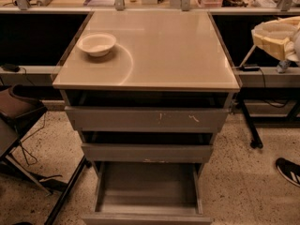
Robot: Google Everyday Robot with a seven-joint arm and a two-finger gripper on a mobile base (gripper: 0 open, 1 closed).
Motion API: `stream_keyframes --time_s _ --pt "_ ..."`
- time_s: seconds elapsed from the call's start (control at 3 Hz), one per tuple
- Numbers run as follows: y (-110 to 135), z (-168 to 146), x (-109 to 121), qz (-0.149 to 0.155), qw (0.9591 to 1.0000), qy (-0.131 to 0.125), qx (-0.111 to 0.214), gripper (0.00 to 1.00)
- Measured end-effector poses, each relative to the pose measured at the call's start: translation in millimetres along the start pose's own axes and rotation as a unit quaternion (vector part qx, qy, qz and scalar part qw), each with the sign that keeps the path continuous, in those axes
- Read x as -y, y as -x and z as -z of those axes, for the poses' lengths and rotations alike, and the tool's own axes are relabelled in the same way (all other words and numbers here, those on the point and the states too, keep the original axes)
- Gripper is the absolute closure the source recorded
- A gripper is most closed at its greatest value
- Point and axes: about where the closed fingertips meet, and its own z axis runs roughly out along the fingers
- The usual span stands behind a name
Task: Pick coke can from bottom drawer and place on counter
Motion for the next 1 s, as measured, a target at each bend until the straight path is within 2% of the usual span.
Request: stream_keyframes --time_s 0.67,1.0 --pt "0.1 0.0 0.0 0.0 1.0 0.0 0.0 0.11" --pt "0.1 0.0 0.0 0.0 1.0 0.0 0.0 0.0"
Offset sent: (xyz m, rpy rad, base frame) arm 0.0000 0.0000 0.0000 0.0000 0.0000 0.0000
